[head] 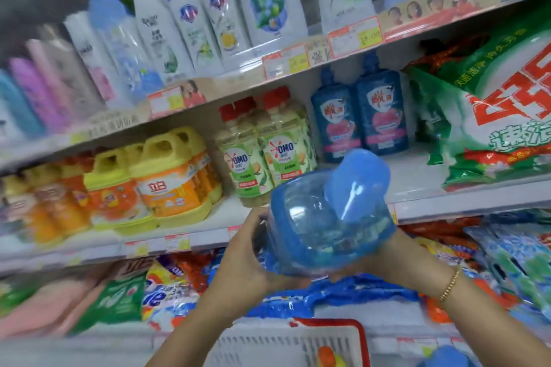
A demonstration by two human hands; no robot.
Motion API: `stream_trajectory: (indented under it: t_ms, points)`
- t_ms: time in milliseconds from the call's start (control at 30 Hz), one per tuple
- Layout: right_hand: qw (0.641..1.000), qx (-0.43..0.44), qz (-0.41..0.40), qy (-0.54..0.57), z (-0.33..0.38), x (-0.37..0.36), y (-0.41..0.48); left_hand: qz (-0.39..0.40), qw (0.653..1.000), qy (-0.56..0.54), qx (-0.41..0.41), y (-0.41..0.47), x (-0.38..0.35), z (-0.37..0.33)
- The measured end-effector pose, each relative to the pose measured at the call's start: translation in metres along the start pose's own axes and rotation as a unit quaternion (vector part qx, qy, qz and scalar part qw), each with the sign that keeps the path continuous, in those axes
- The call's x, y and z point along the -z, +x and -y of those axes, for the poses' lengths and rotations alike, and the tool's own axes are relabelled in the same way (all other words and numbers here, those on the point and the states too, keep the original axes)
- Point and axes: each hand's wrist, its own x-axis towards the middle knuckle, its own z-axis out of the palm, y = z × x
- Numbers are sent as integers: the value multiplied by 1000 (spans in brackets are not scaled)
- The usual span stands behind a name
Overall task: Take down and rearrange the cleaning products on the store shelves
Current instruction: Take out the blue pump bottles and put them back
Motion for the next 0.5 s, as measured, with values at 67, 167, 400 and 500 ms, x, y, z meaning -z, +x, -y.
stream_trajectory:
  t_ms: [67,167,400,500]
  points:
    - [1000,-3,-4,-27,2,-15,9,-17,1000,23,-10,-7,15,2]
    - [999,24,15,-22,8,-30,22,-38,999,12,11,-16,31,10]
    - [996,50,-2,71,24,-60,46,-100,988,-107,46,-19,63,37]
    - [987,81,-72,118,28,-88,56,-140,971,-187,61,-14,75,50]
